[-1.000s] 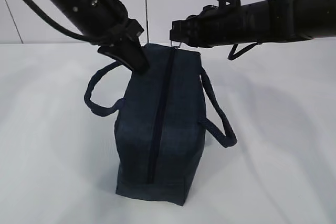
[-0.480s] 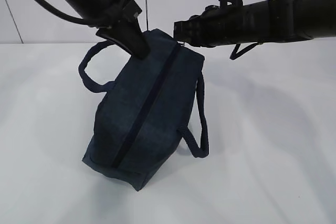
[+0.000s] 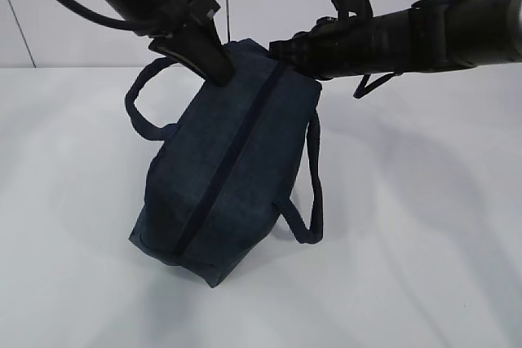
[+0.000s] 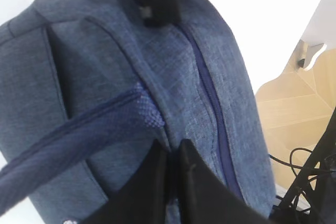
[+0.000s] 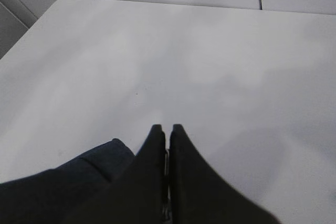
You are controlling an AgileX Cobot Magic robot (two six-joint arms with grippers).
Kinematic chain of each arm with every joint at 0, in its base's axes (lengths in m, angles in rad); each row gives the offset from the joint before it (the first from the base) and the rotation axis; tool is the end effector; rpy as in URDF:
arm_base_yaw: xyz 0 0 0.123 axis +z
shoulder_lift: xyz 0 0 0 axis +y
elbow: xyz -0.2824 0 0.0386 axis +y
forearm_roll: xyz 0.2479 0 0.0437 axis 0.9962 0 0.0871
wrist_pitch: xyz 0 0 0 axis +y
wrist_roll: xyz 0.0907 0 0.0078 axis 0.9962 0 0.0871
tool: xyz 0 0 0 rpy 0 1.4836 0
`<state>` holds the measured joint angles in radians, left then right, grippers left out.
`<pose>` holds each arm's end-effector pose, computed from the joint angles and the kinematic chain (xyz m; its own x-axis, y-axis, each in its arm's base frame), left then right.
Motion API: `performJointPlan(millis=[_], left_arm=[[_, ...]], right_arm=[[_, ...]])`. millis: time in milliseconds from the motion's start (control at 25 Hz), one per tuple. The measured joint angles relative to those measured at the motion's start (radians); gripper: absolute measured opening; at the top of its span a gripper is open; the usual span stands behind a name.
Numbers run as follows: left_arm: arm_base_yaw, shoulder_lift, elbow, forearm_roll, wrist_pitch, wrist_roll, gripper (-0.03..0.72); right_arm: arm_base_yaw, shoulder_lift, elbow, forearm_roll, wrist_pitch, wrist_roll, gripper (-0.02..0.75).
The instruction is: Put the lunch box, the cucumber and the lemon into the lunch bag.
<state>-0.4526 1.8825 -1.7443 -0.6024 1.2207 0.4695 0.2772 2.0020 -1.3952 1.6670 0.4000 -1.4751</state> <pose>0.3407 -0.2196 0.3171 -0.6884 0.5566 -0.4650 0.7242 0.5627 -0.3986 0.4290 0.1589 0.2193 -0.5504 0.0339 -0.8342 -0.4834 0.8017 0.3515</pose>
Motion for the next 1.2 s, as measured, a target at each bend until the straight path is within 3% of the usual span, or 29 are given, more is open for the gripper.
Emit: performJointPlan(millis=[1200], left_arm=[[0.000,-0.009,0.000,0.004,-0.002,0.000,-0.004]], right_arm=[[-0.016,0.078,-0.061,0.015,0.020,0.002,0.000]])
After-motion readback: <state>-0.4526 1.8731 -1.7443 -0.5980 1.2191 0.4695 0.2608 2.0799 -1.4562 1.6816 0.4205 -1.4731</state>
